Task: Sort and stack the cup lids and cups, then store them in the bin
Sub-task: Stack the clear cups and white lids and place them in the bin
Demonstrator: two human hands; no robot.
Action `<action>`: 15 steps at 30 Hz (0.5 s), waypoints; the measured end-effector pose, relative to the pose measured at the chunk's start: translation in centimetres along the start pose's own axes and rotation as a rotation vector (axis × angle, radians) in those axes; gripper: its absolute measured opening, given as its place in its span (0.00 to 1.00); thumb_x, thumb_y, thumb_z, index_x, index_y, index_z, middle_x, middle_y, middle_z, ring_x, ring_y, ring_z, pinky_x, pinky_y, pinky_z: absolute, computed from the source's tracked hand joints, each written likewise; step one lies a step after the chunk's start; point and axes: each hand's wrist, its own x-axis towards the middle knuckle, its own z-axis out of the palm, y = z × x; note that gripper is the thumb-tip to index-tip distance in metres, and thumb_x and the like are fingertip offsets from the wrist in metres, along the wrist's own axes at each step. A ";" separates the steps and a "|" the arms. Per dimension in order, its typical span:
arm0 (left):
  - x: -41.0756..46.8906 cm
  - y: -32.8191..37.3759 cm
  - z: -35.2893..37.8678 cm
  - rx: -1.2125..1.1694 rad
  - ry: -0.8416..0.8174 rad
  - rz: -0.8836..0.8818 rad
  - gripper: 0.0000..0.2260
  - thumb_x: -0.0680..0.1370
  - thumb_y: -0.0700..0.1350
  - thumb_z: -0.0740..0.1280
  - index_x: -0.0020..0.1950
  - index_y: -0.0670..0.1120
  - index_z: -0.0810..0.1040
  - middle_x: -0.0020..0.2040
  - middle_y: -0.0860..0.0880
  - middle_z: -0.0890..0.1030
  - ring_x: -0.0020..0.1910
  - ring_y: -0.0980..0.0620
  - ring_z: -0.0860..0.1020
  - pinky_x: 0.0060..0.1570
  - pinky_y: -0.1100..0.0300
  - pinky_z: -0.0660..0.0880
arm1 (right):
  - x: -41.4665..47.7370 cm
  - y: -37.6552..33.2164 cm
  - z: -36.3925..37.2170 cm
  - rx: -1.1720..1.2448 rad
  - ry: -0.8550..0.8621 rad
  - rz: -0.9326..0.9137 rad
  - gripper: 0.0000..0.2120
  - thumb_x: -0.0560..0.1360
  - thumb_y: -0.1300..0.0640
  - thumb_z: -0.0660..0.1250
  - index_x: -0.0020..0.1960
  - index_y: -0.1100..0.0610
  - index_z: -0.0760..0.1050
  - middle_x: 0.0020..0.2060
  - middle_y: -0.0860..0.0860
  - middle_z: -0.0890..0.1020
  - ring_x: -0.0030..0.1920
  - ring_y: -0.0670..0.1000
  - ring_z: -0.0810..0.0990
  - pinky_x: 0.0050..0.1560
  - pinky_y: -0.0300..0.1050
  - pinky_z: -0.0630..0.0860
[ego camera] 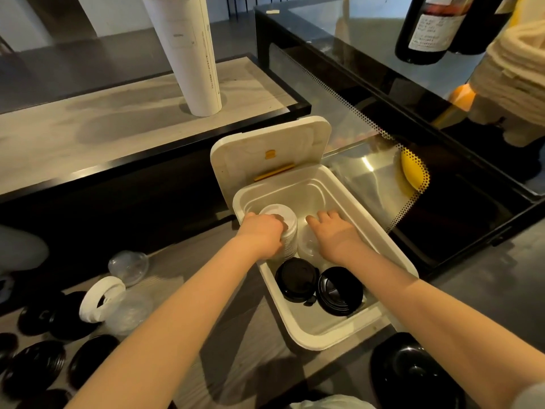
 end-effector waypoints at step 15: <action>-0.2 0.3 -0.4 -0.014 0.013 -0.011 0.18 0.79 0.48 0.60 0.68 0.48 0.71 0.70 0.48 0.69 0.66 0.44 0.67 0.62 0.49 0.65 | -0.5 0.1 -1.0 0.040 -0.065 -0.015 0.38 0.69 0.53 0.73 0.72 0.55 0.56 0.65 0.55 0.69 0.66 0.58 0.67 0.63 0.48 0.68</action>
